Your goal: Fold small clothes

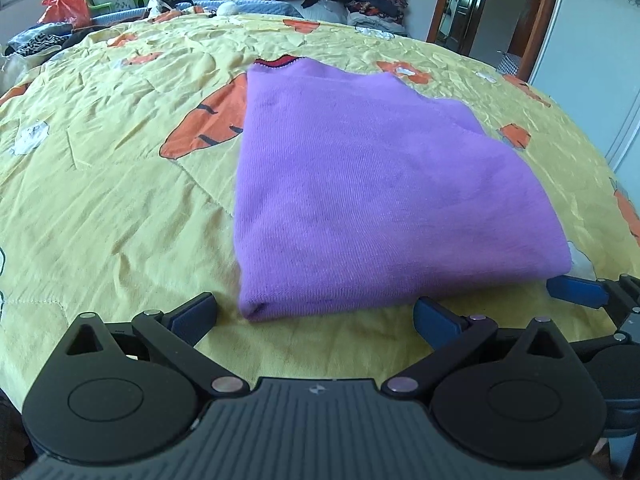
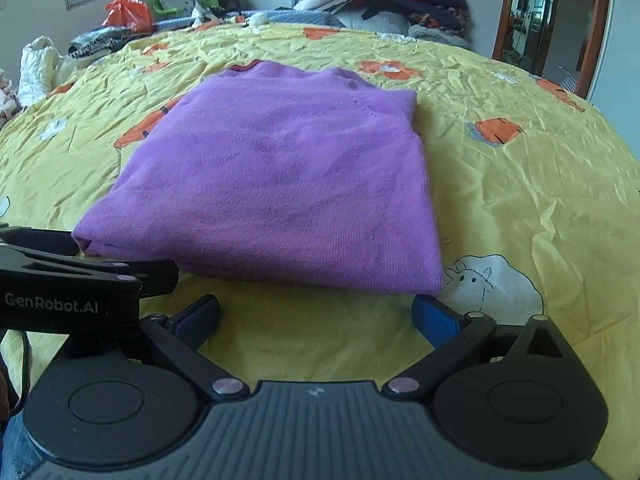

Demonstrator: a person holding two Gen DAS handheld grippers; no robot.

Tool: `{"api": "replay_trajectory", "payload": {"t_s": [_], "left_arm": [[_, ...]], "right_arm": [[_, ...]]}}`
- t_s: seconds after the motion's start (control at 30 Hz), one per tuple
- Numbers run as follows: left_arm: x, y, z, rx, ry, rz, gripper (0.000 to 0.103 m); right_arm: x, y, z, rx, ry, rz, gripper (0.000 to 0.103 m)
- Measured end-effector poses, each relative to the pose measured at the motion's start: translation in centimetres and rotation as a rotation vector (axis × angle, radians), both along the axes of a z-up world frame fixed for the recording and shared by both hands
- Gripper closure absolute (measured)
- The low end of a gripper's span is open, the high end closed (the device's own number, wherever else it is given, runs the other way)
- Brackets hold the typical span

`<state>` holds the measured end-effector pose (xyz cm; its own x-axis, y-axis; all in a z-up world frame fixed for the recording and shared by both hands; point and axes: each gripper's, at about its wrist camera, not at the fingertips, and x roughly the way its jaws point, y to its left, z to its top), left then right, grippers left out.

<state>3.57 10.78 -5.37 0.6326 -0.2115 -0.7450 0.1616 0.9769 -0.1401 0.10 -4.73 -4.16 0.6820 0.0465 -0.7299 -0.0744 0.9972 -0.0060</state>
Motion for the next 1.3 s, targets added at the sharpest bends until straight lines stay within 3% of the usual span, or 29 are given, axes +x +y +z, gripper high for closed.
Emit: {"api": "replay_trajectory", "payload": {"t_s": [0.57, 1.3], "left_arm": [[-0.2, -0.11, -0.05, 0.007, -0.01, -0.005, 0.0], [0.21, -0.16, 0.01, 0.033, 0.014, 0.011, 0.0]], "right_arm": [[-0.52, -0.05, -0.31, 0.002, -0.054, 0.016, 0.0], [-0.41, -0.2, -0.35, 0.003, -0.056, -0.02, 0.0]]}}
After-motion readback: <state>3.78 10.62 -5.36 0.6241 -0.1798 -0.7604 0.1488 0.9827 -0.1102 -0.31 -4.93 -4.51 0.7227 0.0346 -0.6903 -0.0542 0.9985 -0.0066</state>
